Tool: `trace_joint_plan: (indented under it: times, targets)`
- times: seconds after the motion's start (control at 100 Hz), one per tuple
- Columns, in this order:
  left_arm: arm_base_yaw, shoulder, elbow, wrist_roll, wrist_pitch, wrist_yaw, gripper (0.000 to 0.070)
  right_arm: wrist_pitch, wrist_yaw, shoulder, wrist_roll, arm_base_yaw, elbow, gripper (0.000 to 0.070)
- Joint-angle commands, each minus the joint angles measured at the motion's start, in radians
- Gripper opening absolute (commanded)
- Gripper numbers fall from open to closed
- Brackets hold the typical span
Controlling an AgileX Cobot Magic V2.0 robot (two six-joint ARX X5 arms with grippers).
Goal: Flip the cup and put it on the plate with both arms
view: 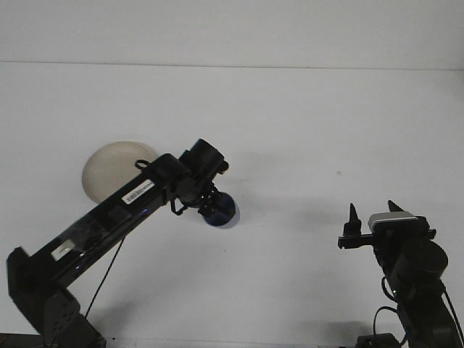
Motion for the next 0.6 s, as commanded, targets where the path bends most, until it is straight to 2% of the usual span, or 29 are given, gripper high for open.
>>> trace_joint_plan:
  times: [0.0,0.23,0.59]
  targets:
    - [0.041,-0.029,0.052,0.027,-0.043,-0.039,0.0009,0.009,-0.001,0.003,-0.003,0.002,0.004,0.0531]
    - [0.268,-0.09,0.113,0.052,-0.137,-0.15,0.0009,0.009,-0.001,0.003,-0.003,0.002,0.004,0.0531]
    - [0.587,-0.05,0.113,0.073,-0.127,-0.152,0.001,0.009,-0.001,0.003,-0.003,0.002,0.005,0.0531]
